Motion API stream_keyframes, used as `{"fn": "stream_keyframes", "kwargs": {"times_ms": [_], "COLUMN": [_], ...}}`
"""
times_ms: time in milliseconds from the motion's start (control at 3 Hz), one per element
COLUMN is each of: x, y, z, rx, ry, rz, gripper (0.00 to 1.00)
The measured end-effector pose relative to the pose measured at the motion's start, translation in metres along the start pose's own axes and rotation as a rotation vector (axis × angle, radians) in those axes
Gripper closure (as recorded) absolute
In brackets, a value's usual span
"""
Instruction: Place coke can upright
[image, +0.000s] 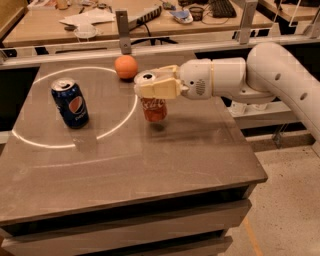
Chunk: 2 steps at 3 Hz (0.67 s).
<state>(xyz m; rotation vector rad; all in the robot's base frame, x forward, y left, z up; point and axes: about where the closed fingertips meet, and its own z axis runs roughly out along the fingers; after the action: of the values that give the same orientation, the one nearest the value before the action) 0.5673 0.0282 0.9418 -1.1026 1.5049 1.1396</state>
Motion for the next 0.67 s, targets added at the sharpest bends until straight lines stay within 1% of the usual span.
{"fn": "stream_keyframes", "kwargs": {"times_ms": [333,667], "x": [0.005,0.018], "y": [0.0,0.001], "z": [-0.007,-0.012], "rx": [-0.019,-0.019], "ry": [-0.075,-0.084], "rz": [0.028,0.02], "gripper": [0.74,0.5]}}
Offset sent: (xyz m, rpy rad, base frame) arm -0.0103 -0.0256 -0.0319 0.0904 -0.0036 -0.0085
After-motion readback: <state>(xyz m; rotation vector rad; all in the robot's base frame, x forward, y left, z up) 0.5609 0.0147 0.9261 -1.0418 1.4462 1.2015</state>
